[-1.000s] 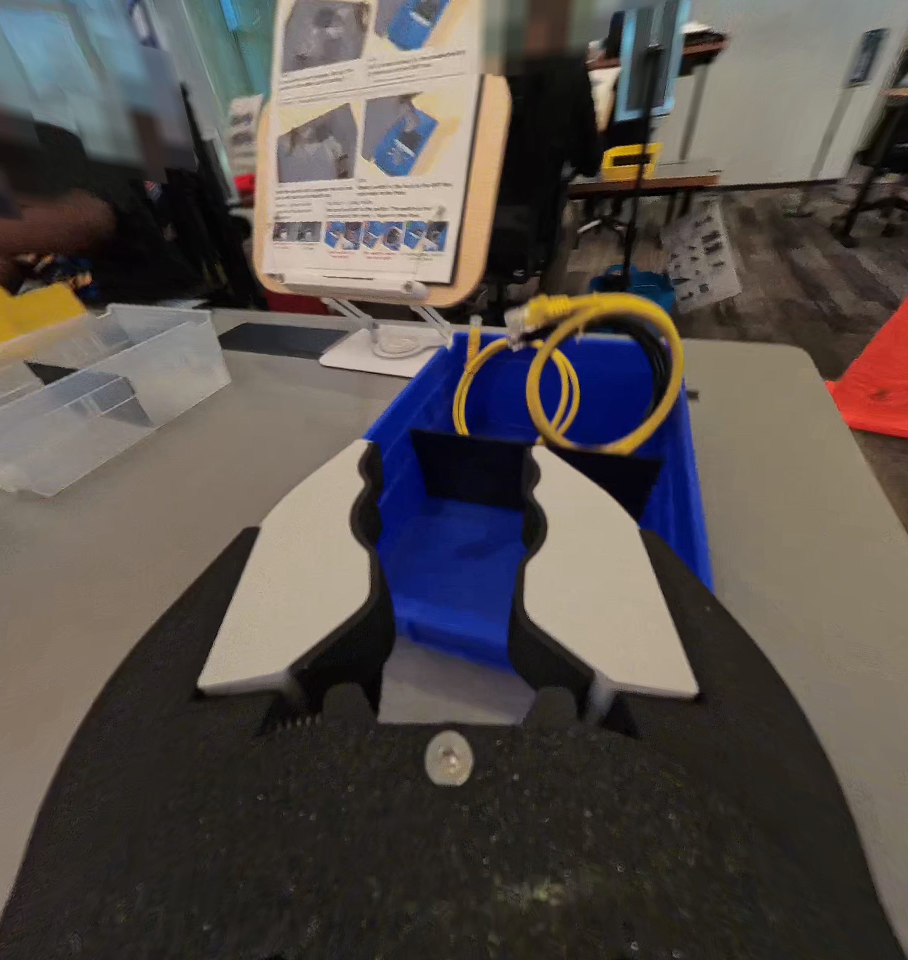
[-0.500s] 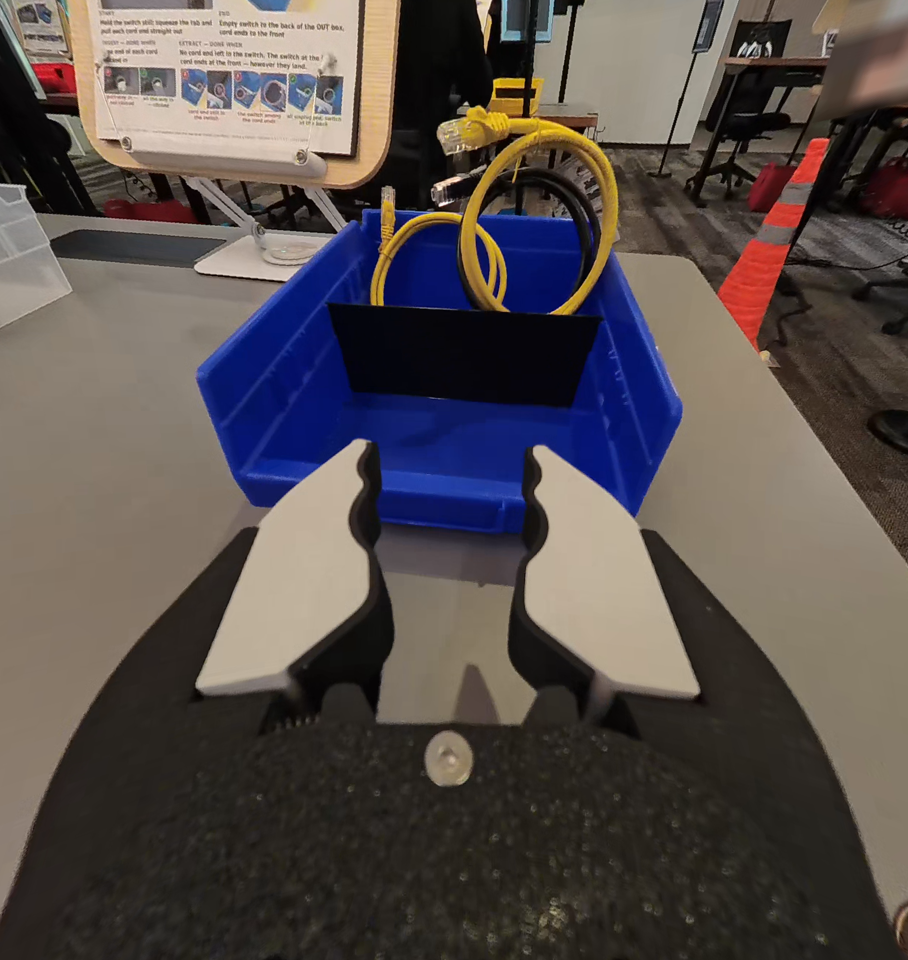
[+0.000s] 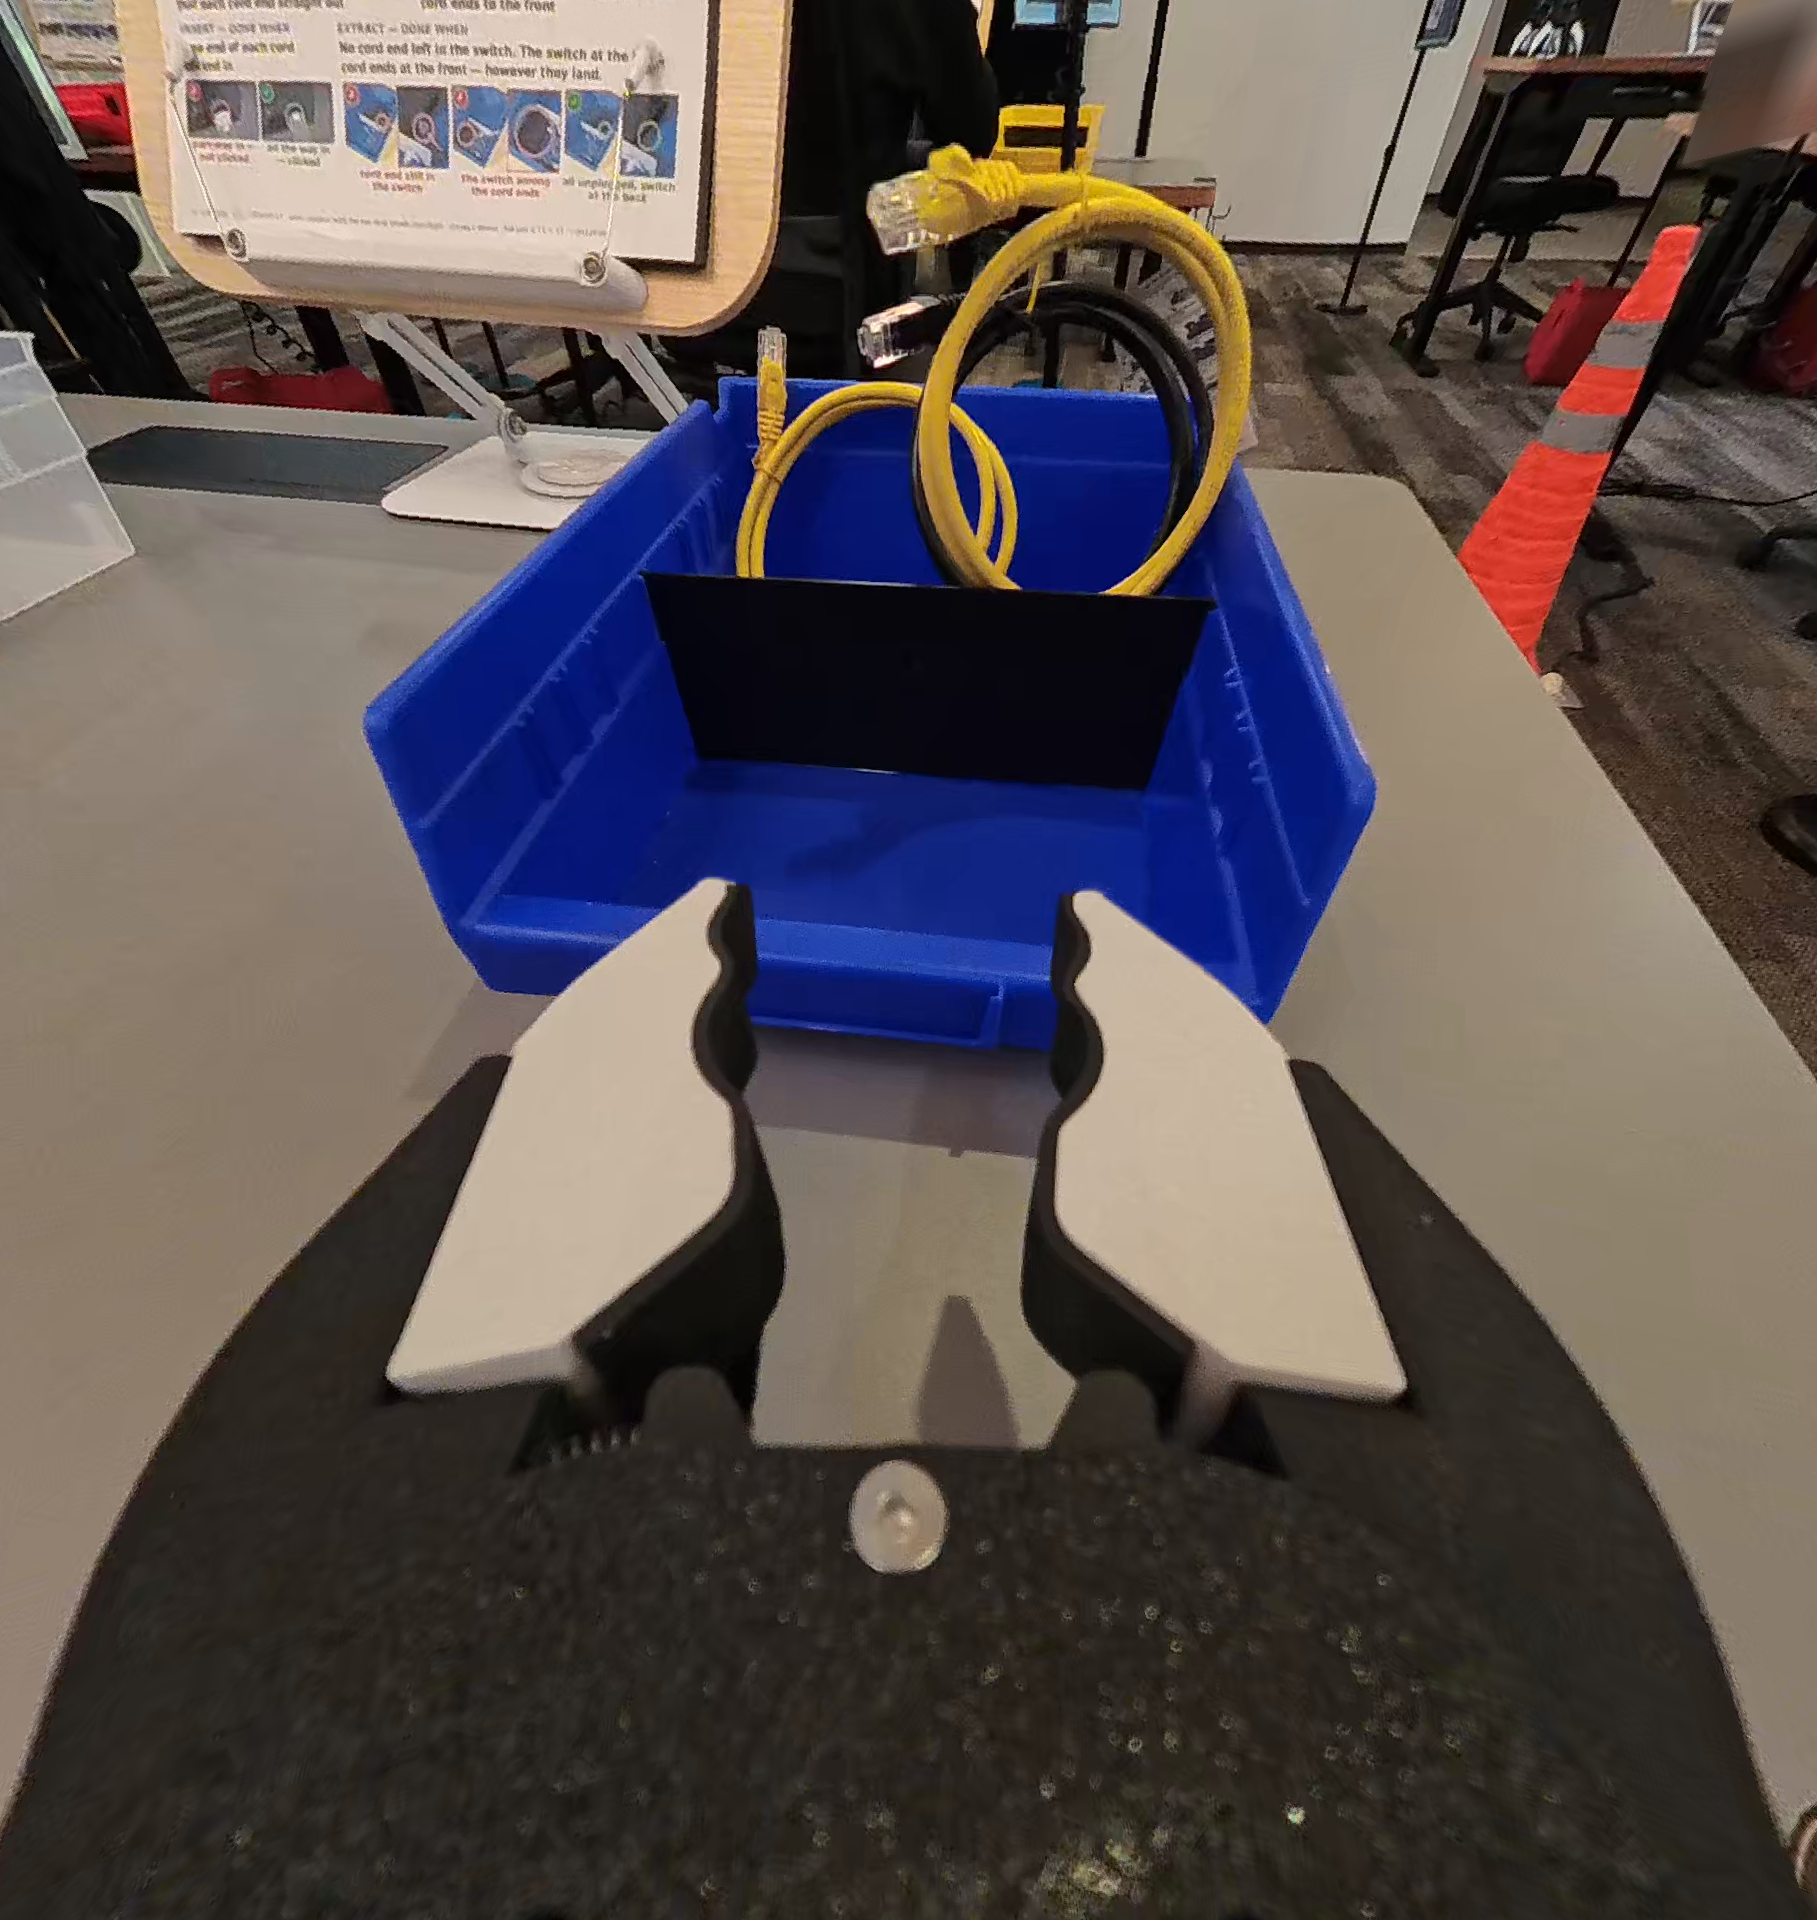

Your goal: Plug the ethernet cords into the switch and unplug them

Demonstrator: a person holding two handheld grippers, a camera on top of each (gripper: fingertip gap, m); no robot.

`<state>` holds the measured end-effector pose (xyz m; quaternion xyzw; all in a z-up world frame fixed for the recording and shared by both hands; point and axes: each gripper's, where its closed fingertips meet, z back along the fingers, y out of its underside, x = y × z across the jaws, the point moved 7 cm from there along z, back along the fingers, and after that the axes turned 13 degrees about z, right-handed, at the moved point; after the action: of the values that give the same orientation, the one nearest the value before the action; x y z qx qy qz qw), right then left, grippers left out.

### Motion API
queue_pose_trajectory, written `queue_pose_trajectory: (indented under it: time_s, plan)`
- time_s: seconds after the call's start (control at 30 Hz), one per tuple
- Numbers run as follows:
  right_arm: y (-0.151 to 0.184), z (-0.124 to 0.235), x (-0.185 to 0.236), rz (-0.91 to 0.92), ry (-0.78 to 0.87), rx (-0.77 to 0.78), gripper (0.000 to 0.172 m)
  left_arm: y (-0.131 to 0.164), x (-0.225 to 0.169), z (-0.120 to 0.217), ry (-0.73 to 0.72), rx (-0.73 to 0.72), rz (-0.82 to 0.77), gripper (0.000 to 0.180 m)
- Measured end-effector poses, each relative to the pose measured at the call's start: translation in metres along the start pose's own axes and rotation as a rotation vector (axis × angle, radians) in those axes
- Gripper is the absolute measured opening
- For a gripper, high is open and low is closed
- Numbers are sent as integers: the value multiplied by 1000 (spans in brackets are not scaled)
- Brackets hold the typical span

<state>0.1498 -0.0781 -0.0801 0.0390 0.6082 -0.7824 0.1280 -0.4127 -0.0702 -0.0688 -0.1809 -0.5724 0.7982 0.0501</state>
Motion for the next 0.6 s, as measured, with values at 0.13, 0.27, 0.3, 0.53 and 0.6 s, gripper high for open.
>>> queue_pose_trajectory:
  time_s: [0.13,0.27,0.3,0.53,0.6]
  plan:
    - [3,-1,-6,2,18,8,56,4,-28,-11,113,29,3,42]
    - [4,-1,-36,59,138,31,59,1,-111,-30,279,33,-80,57]
    - [4,-2,-46,51,157,42,59,3,-138,-37,323,37,-110,67]
    - [17,-18,-66,-35,146,61,67,32,-301,-122,442,83,-137,83]
    - [17,-26,-64,-34,125,70,67,38,-326,-154,366,94,-128,79]
